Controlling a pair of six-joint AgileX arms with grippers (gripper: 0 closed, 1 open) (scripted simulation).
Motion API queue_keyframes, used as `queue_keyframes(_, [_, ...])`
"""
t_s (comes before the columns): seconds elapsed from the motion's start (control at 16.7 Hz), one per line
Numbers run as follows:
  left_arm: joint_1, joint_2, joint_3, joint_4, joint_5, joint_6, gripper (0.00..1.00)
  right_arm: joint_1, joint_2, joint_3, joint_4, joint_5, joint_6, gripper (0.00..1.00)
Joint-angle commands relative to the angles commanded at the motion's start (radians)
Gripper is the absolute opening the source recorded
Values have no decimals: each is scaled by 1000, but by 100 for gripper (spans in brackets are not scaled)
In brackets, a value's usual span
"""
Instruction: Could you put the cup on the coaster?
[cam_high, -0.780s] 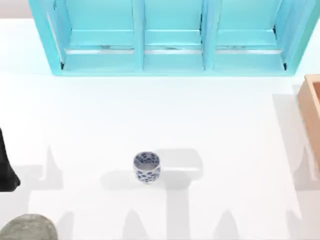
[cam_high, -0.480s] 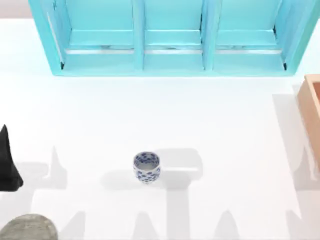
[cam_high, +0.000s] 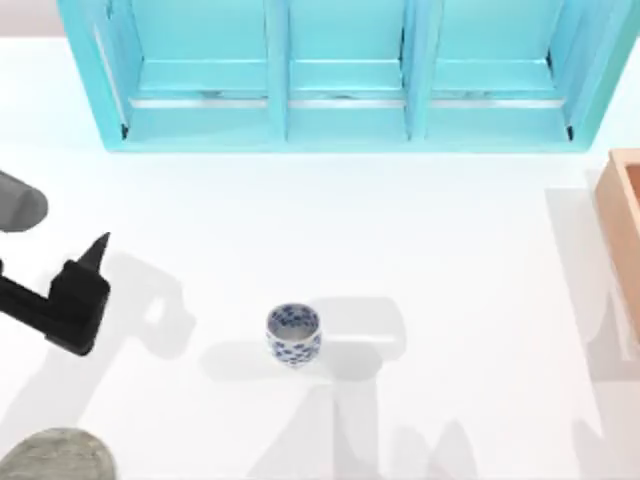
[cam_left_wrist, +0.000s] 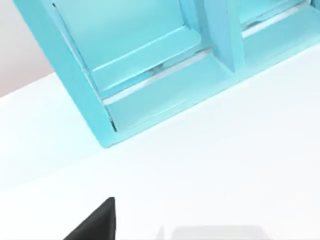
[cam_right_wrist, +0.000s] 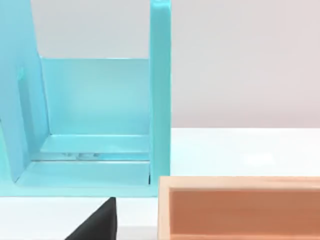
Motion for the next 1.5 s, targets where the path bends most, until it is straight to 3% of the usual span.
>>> queue_keyframes(0.42, [-241,670,530,-395,8,260,100,0,0,0,0,0,0,100])
queue_keyframes(0.84, [-394,1078,931,-738,3,467,100,0,0,0,0,0,0,100])
queue_keyframes(1.14, [-447,1273,1056,-910,-4,545,100,0,0,0,0,0,0,100])
queue_keyframes(1.5, [-446,1287,1062,-923,-4,550,100,0,0,0,0,0,0,100])
